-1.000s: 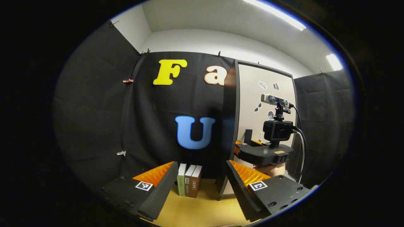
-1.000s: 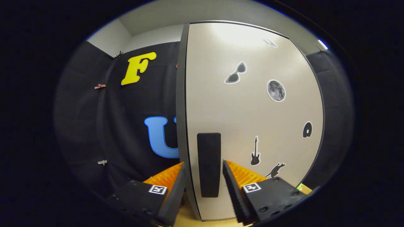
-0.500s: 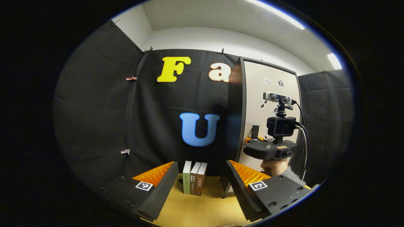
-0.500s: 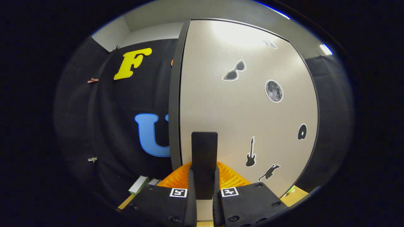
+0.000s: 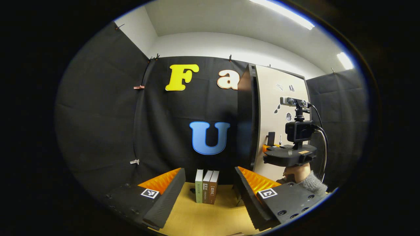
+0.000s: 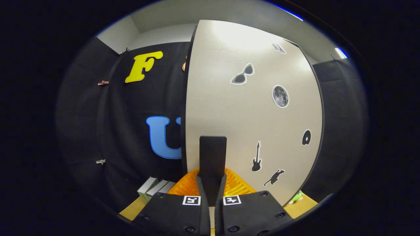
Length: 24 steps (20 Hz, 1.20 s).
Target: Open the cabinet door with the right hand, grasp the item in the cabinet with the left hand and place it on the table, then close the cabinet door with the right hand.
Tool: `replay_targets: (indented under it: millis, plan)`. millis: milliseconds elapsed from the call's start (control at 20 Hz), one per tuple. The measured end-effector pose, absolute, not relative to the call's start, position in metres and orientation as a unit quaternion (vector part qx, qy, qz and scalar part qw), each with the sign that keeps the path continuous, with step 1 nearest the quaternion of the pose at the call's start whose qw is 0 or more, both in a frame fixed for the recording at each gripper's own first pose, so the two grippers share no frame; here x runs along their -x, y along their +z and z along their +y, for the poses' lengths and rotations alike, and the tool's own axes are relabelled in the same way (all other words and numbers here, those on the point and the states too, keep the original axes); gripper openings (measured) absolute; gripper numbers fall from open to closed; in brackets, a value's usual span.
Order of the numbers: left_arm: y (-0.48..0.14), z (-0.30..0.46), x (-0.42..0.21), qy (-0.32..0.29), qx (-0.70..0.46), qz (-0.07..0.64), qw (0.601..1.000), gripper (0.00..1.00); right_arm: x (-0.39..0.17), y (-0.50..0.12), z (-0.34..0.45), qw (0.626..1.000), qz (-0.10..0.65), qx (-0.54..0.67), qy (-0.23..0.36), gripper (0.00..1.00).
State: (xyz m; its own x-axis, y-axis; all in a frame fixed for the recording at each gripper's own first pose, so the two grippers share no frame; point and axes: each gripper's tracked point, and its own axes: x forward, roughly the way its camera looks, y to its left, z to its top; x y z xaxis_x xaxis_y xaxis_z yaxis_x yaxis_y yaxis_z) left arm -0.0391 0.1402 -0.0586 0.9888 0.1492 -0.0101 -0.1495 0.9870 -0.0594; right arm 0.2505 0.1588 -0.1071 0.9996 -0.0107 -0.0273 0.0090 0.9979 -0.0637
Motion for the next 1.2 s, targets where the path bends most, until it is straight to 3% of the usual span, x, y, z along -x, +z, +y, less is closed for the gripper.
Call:
replay_targets:
  millis: [300,600,1200]
  plan:
    - [-0.059,0.122,0.053,0.048,0.039,0.005,0.998,0.94,-0.206,-0.101,0.149,0.999,0.023,0.038,0.008,0.13]
    - [-0.06,0.096,0.068,0.014,0.035,0.008,0.999,0.94,-0.168,-0.098,0.124,0.999,0.026,0.043,0.012,0.1]
    - [-0.049,0.046,0.06,-0.066,0.033,-0.016,0.997,0.94,-0.107,-0.091,0.059,0.998,0.033,0.046,-0.017,0.09]
